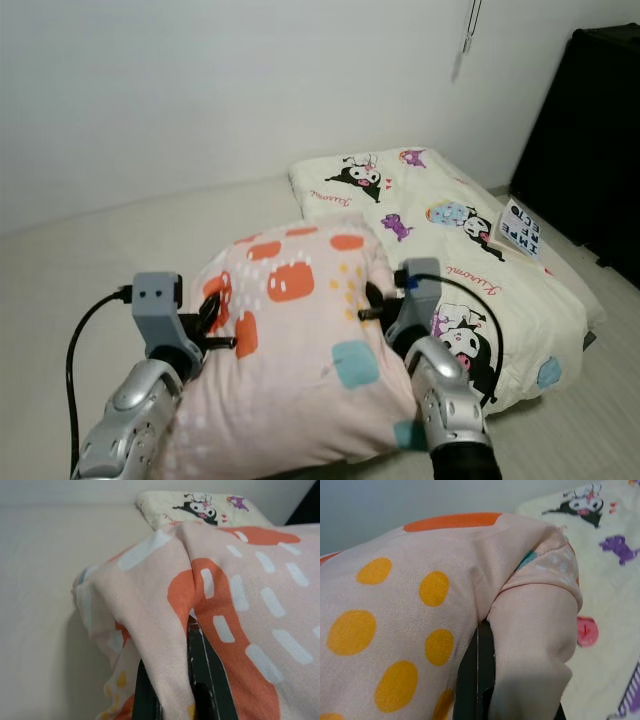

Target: Clean up the room

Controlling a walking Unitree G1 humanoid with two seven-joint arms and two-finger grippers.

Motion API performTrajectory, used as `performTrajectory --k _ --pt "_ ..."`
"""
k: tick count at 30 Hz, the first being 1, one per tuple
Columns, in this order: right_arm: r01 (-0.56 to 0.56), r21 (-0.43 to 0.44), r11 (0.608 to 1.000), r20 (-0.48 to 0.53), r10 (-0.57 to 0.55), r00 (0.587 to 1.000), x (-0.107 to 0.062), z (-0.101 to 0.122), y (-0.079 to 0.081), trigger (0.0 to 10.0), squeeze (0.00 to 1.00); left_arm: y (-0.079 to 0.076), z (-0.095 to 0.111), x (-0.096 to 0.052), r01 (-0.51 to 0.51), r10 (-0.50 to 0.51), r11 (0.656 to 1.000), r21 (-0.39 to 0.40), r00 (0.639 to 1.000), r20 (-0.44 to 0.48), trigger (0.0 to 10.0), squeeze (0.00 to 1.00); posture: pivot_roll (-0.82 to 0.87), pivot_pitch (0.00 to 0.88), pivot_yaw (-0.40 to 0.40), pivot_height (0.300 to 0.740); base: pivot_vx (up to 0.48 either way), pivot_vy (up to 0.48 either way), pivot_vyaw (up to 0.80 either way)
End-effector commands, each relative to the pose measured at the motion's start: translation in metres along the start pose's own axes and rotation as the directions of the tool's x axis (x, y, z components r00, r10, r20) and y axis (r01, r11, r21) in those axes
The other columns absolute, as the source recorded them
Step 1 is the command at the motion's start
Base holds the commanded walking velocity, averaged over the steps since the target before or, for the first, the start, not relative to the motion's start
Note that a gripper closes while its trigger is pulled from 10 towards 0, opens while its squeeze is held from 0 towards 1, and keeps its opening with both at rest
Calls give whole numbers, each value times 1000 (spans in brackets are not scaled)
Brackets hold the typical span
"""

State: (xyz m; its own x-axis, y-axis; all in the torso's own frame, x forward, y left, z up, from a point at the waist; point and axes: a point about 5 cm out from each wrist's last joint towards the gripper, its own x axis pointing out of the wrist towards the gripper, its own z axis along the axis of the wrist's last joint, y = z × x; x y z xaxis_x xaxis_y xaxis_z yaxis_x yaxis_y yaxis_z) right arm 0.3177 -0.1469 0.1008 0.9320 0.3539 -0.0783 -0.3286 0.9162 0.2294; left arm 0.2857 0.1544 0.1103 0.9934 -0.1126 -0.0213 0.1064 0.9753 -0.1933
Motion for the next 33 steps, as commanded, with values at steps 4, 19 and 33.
performTrajectory --k 4,19,33 --pt "45 -68 997 4 -45 999 -2 -11 2 10000 0 -4 -14 -1 -12 13 995 97 1000 -13 10000 0 3 100 -23 740 0 0 0" --pt "87 -37 996 -106 -90 990 -14 -44 -6 10000 0 -6 -43 -9 -11 37 980 197 991 -128 10000 0 -1 102 -24 740 0 0 0" --pt "165 -143 976 32 -162 986 -9 -35 -2 10000 0 -3 -42 -11 -57 66 992 115 995 -77 10000 0 -5 98 -21 740 0 0 0"
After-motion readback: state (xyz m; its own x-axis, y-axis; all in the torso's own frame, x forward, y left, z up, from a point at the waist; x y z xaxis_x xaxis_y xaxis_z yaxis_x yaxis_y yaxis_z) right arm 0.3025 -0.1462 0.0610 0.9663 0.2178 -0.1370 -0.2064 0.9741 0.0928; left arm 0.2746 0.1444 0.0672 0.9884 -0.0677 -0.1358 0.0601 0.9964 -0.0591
